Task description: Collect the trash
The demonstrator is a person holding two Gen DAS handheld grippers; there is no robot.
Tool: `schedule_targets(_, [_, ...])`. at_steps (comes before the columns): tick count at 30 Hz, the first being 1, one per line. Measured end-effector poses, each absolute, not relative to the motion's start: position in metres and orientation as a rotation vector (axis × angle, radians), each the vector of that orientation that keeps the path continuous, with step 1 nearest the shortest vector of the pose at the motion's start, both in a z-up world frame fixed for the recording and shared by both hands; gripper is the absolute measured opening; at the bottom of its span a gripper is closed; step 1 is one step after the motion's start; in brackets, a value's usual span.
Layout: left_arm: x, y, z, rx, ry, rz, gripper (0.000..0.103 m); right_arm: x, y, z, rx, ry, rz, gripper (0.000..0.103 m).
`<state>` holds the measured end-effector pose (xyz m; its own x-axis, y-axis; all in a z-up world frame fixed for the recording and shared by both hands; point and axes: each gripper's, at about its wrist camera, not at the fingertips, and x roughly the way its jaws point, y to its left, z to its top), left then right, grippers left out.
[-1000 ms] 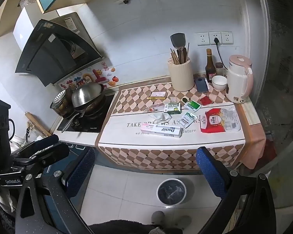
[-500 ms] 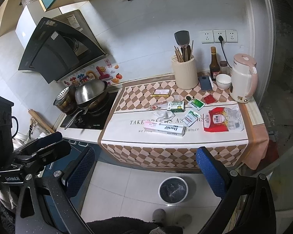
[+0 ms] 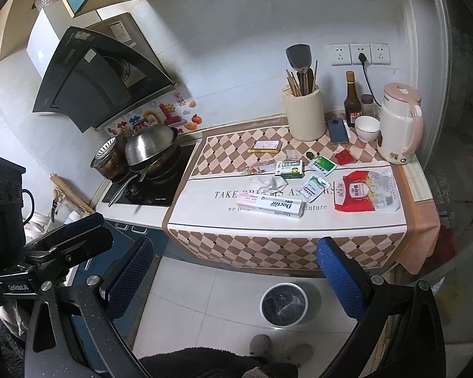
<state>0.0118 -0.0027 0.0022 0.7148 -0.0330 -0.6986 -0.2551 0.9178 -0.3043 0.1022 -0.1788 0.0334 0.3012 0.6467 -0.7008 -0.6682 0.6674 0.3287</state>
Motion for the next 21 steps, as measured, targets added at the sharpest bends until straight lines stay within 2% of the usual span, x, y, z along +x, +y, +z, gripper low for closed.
schedule_targets(21, [0.01,0.004,0.002,-0.41,0.762,0.128,0.103,0.107,-0.167,0.033,-0.03,0.928,0.886,0.103])
